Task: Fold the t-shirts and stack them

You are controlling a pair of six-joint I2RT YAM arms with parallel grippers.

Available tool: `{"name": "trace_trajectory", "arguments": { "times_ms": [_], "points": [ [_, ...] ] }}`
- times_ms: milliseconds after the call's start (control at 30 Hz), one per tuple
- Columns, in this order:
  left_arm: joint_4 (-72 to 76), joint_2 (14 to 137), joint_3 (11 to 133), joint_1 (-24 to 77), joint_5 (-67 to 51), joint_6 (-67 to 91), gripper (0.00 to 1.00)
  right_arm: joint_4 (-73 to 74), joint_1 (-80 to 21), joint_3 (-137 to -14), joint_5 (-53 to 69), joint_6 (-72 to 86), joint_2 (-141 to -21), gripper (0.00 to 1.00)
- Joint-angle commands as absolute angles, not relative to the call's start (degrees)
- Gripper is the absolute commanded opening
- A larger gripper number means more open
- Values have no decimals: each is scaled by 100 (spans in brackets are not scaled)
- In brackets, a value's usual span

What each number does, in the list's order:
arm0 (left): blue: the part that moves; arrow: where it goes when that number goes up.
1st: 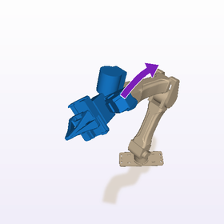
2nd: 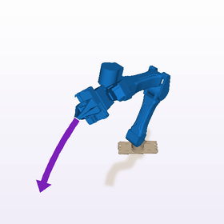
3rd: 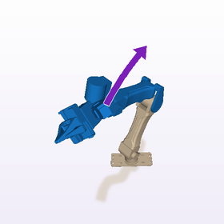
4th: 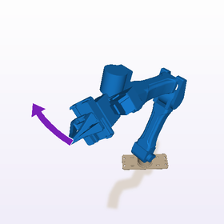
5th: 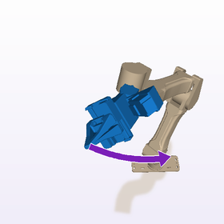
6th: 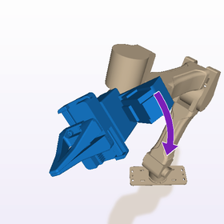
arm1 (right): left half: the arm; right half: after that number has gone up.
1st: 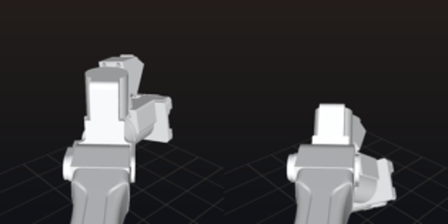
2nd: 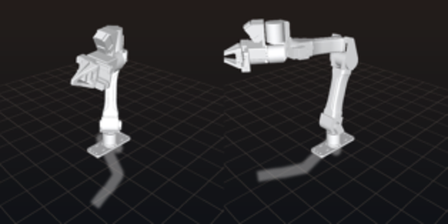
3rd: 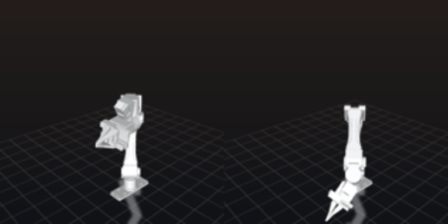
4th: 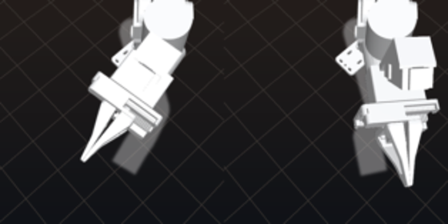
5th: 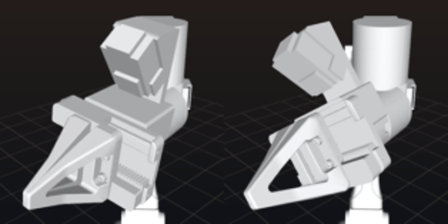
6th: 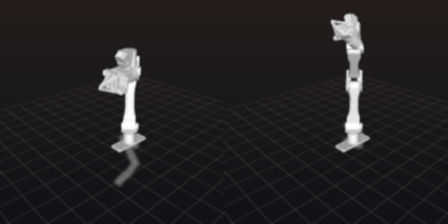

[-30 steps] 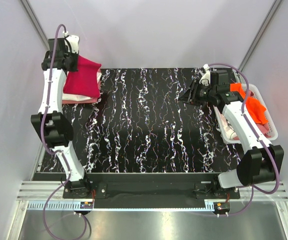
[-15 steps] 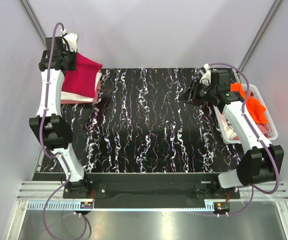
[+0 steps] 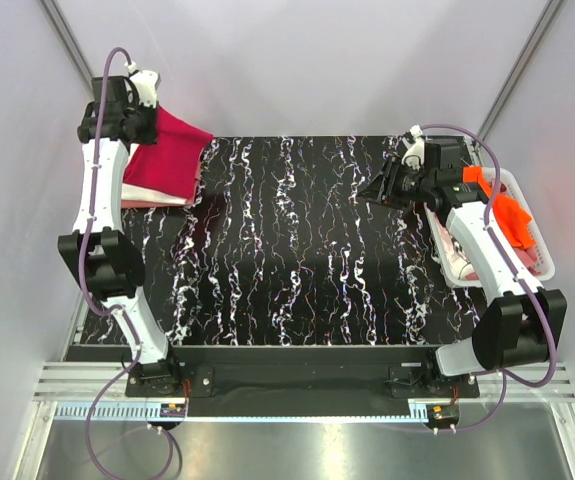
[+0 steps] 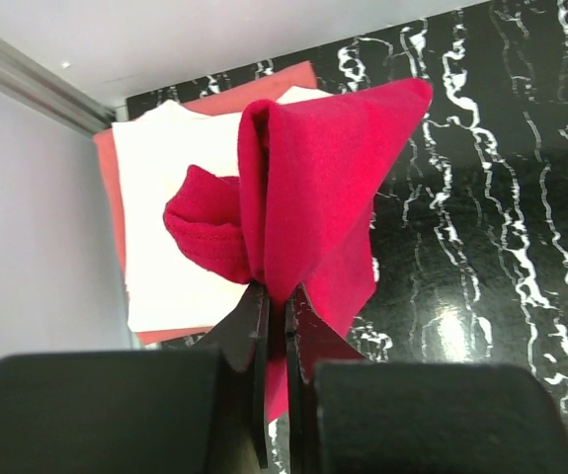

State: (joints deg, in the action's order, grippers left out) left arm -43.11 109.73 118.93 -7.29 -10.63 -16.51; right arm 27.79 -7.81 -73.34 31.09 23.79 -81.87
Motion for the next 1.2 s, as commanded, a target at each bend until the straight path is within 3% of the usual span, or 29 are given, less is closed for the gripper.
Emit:
{"name": "trace_trajectory", "arguments": {
  "times_ms": [0, 233, 433, 967, 1167],
  "points": [
    [-4069, 10723, 11769, -765, -1459, -1529, 0, 2496, -729, -7339, 3269, 2417, -8226, 41],
    [-4078, 11126, 11900, -922, -1055, -1617, 0, 2470, -703, -7321, 3322, 2435, -8165, 41],
    [-3964, 11943, 12751, -1309, -1161, -1635, 0, 2452, -659, -7330, 3322, 2461, -8174, 41],
    [-1443, 13262, 12551, -1459, 316, -1494, 0, 2435, -571, -7330, 3270, 2470, -8358, 41],
    [-1310, 13483, 12621, -1459, 932, -1634, 3, 2435, -536, -7330, 3287, 2478, -8402, 41]
  ]
}}
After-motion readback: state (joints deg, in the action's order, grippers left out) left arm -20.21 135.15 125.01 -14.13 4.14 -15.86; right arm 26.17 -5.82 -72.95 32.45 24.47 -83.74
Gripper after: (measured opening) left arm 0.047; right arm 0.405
